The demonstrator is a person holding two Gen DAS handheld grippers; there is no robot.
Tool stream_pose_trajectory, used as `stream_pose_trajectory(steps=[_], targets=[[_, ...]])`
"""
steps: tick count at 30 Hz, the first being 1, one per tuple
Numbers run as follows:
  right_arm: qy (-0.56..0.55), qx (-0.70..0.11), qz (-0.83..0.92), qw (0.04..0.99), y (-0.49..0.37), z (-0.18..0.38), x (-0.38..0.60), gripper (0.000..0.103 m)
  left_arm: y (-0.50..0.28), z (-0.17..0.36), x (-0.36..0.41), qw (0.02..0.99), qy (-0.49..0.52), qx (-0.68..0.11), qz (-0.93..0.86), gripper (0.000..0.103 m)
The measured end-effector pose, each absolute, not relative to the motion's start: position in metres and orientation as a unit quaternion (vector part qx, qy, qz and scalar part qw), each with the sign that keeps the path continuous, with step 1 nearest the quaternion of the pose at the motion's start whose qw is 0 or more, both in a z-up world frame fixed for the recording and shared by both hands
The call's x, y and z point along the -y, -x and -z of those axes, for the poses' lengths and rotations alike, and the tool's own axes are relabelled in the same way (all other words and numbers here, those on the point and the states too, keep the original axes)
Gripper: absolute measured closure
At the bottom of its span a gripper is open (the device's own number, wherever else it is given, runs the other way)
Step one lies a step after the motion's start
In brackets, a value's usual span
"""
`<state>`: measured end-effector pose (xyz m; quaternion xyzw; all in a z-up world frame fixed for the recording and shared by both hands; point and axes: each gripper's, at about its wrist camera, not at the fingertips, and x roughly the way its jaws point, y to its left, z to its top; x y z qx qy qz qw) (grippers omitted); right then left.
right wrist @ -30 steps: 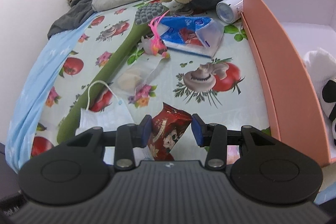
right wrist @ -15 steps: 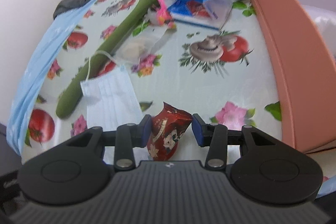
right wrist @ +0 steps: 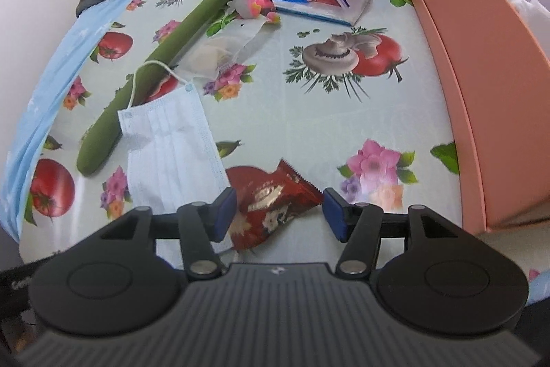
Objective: Organize soft objects
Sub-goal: 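Grasp the snack packet with the right gripper while the left grasps the blue mask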
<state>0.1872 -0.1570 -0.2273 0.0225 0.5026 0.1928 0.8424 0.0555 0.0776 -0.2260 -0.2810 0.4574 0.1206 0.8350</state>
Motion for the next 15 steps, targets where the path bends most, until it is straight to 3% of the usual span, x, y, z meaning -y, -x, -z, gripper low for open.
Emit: stream_pose_trajectory(steps=[9, 15], targets=[[-0.022, -0.482, -0.160, 0.861, -0.169, 0.225, 0.160, 0.044, -0.059, 0.227, -0.075, 0.833, 0.279, -0.461, -0.123, 0.063], [-0.007, -0.476, -0.157, 0.865, -0.161, 0.225, 0.163, 0.044, -0.063, 0.227, -0.074, 0.834, 0.276, -0.461, -0.122, 0.047]])
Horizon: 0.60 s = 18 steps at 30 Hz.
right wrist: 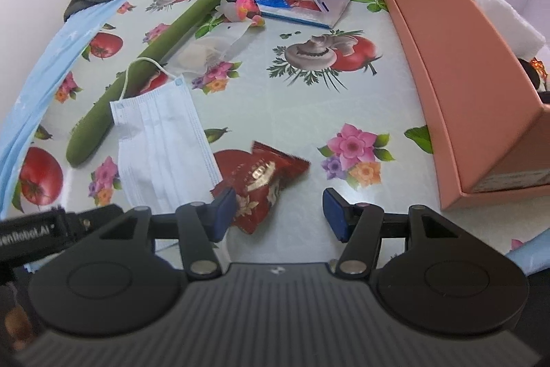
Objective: Organize soft objects
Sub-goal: 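Grasp the snack packet with the right gripper while the left grasps the blue mask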
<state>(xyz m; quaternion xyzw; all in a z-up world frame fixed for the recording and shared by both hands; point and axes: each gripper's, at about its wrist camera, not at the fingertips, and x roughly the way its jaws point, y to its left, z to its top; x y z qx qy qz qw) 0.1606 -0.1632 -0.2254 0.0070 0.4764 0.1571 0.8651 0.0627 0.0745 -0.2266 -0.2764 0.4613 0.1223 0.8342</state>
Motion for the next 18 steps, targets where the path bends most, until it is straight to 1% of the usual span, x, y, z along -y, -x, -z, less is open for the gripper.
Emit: stream_pose_trajectory(steps=[2, 6, 14, 15, 16, 18], targets=[[-0.006, -0.475, -0.154, 0.866, -0.159, 0.226, 0.166, 0.044, -0.065, 0.227, -0.073, 0.835, 0.276, -0.460, -0.117, 0.039], [-0.012, -0.463, -0.165, 0.871, -0.155, 0.224, 0.170, 0.044, -0.071, 0.226, -0.068, 0.838, 0.268, -0.462, -0.110, 0.034], [-0.006, -0.437, -0.203, 0.876, -0.158, 0.230, 0.154, 0.046, -0.082, 0.224, -0.065, 0.843, 0.272, -0.452, -0.106, 0.033], [-0.001, -0.439, -0.201, 0.876, -0.160, 0.233, 0.152, 0.052, -0.084, 0.224, -0.065, 0.843, 0.274, -0.450, -0.107, 0.033], [-0.001, -0.443, -0.202, 0.874, -0.162, 0.236, 0.151, 0.064, -0.086, 0.224, -0.065, 0.842, 0.277, -0.449, -0.109, 0.033], [0.003, -0.439, -0.199, 0.876, -0.161, 0.237, 0.153, 0.066, -0.091, 0.224, -0.065, 0.841, 0.282, -0.447, -0.113, 0.033]])
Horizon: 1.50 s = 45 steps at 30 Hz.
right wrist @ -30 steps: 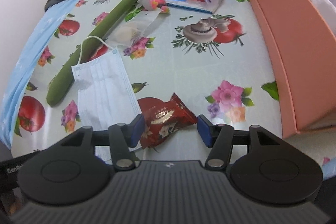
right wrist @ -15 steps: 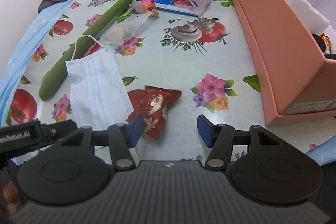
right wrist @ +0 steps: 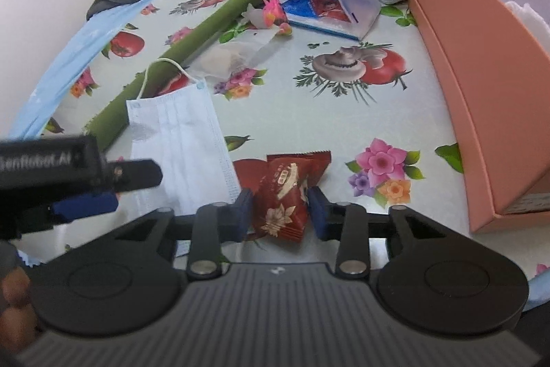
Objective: Organize soft objects
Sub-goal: 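Grasp the snack packet with the right gripper while the left grasps the blue mask, then lift and carry the snack packet and mask over the pink box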
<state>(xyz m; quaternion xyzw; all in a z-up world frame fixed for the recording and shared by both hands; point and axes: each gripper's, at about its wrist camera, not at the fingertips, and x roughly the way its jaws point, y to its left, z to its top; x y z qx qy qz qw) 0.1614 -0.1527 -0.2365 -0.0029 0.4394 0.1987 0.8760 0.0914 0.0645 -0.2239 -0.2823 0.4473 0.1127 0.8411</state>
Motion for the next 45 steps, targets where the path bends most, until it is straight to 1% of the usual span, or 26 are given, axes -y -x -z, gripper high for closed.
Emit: stream_pose_trajectory(steps=[4, 6, 7, 10, 16, 19, 21, 22, 24, 27, 29, 33, 38, 45], targets=[[0.006, -0.428, -0.194, 0.883, -0.161, 0.233, 0.163, 0.069, -0.105, 0.226, -0.060, 0.839, 0.281, -0.451, -0.116, 0.032], [0.001, -0.427, -0.189, 0.884, -0.162, 0.233, 0.170, 0.069, -0.114, 0.228, -0.053, 0.839, 0.271, -0.457, -0.116, 0.026], [0.002, -0.425, -0.188, 0.886, -0.162, 0.233, 0.172, 0.069, -0.118, 0.230, -0.050, 0.840, 0.264, -0.459, -0.117, 0.025], [0.005, -0.419, -0.191, 0.888, -0.160, 0.232, 0.178, 0.069, -0.128, 0.233, -0.036, 0.848, 0.227, -0.463, -0.121, 0.024], [0.012, -0.414, -0.198, 0.888, -0.159, 0.235, 0.185, 0.069, -0.145, 0.246, -0.003, 0.863, 0.113, -0.473, -0.133, 0.024], [0.006, -0.416, -0.196, 0.888, -0.161, 0.237, 0.191, 0.069, -0.148, 0.251, 0.010, 0.868, 0.066, -0.476, -0.129, 0.031], [0.003, -0.417, -0.194, 0.888, -0.162, 0.238, 0.195, 0.069, -0.148, 0.252, 0.017, 0.873, 0.046, -0.472, -0.119, 0.047], [0.002, -0.416, -0.194, 0.889, -0.162, 0.237, 0.196, 0.069, -0.148, 0.252, 0.020, 0.875, 0.039, -0.469, -0.115, 0.051], [0.002, -0.413, -0.193, 0.890, -0.162, 0.236, 0.198, 0.069, -0.148, 0.250, 0.024, 0.878, 0.030, -0.466, -0.102, 0.073], [-0.003, -0.411, -0.193, 0.891, -0.161, 0.232, 0.200, 0.069, -0.149, 0.248, 0.034, 0.881, 0.010, -0.465, -0.088, 0.085], [-0.004, -0.403, -0.193, 0.895, -0.158, 0.224, 0.203, 0.069, -0.149, 0.245, 0.036, 0.881, 0.008, -0.467, -0.079, 0.089], [-0.015, -0.398, -0.188, 0.898, -0.152, 0.212, 0.211, 0.069, -0.141, 0.235, 0.039, 0.886, 0.012, -0.460, -0.056, 0.093], [-0.023, -0.388, -0.179, 0.904, -0.140, 0.196, 0.222, 0.069, -0.129, 0.209, 0.036, 0.898, 0.033, -0.437, -0.036, 0.093], [-0.032, -0.356, -0.181, 0.916, -0.123, 0.159, 0.229, 0.069, -0.106, 0.164, 0.035, 0.916, 0.066, -0.395, -0.007, 0.093]])
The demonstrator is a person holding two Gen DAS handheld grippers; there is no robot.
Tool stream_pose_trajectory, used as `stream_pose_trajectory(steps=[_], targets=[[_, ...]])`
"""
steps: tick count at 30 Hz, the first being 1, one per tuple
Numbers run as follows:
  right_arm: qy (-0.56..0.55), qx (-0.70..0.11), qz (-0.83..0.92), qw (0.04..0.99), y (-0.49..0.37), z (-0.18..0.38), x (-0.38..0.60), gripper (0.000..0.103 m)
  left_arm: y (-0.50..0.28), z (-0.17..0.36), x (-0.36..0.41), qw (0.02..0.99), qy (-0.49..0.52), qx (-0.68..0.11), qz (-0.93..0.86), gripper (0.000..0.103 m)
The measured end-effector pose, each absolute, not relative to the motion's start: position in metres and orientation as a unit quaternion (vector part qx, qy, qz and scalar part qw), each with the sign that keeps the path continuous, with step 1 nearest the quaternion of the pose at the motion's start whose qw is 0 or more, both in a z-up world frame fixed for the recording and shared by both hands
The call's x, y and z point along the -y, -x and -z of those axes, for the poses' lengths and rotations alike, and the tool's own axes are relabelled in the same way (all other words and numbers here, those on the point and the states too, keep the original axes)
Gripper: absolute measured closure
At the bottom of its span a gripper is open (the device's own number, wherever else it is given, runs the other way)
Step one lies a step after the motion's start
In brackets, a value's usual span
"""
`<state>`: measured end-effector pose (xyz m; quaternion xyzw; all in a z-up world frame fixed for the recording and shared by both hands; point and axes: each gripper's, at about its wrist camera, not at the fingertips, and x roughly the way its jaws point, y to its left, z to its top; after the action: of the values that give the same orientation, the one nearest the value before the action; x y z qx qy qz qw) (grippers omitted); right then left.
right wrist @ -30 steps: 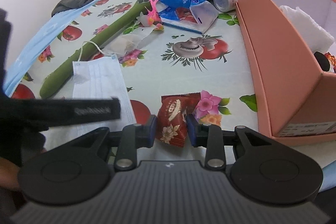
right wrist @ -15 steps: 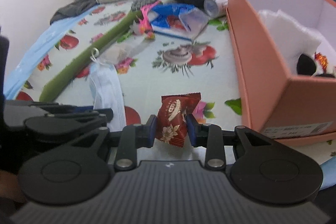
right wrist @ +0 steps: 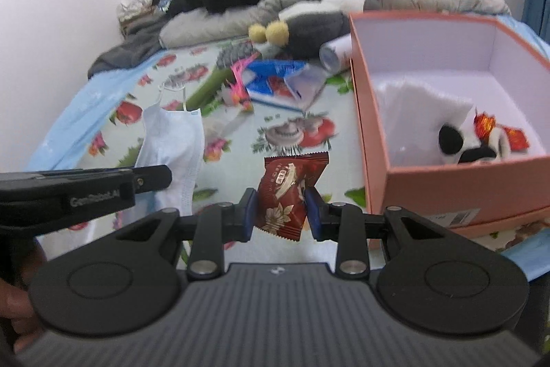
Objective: Organize soft objects
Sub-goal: 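Lift and carry the snack packet and mask over the pink box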
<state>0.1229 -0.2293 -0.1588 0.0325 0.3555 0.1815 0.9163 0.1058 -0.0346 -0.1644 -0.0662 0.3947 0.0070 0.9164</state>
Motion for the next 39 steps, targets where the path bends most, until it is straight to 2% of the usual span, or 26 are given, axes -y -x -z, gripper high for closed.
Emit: stream_pose_trajectory(steps=[12, 20, 30, 39], targets=[[-0.039, -0.291, -0.202, 0.934, -0.097, 0.098, 0.245, 0.069, -0.068, 0.092, 0.044, 0.935, 0.103, -0.338, 0.033, 0.093], [-0.036, -0.282, -0.181, 0.941, -0.085, 0.076, 0.275, 0.069, -0.056, 0.064, 0.067, 0.939, 0.112, -0.318, 0.069, 0.093], [-0.051, -0.286, -0.136, 0.947, -0.071, 0.072, 0.318, 0.069, -0.061, 0.055, 0.110, 0.931, 0.121, -0.318, 0.135, 0.093], [-0.078, -0.290, -0.084, 0.950, -0.097, 0.086, 0.359, 0.069, -0.093, 0.064, 0.152, 0.917, 0.102, -0.336, 0.190, 0.093]])
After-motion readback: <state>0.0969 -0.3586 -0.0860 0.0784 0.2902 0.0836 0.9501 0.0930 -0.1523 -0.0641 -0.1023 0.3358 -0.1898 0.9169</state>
